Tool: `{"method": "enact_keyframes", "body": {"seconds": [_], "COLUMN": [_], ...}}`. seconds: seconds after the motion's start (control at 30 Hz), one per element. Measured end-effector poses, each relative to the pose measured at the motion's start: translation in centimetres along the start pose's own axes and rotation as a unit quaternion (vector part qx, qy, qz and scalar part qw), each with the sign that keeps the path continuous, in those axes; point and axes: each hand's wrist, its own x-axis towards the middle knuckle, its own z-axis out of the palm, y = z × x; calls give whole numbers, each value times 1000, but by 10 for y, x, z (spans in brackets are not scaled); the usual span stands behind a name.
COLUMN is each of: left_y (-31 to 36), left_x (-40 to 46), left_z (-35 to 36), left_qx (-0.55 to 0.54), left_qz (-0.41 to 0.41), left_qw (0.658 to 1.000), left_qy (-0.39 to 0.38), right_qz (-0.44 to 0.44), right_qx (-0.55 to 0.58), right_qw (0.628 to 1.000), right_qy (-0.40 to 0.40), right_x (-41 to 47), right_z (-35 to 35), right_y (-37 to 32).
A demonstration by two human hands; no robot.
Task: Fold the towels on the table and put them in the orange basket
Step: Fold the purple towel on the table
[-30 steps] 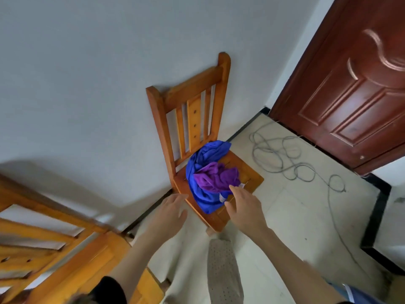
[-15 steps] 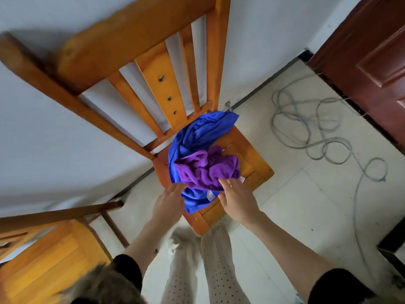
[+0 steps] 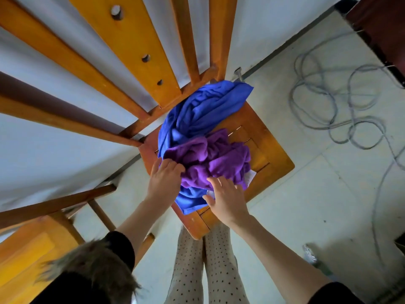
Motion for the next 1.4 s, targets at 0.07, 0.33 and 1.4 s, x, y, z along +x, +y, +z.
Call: {"method": "enact_keyframes", "body": {"seconds": [0.07,0.33,1.4], "left_y": [6,49,115], "left_x": [-7,-23,-163], "left_z": [-11,-93,-455], "left_qx": [-40,-166,-259], "left_qz": [-4,54,-64], "left_qw": [999,984,878], "left_qy": [-8,43,398], "right_qz": [17,16,-294], "right_qx": [44,113,84], "right_qw": [999,979,820], "right_qy": [20,170,483], "right_x": [-3,-21,-182], "right_z": [-3,-54,-470], "right_y": [-5,-34,-151]}}
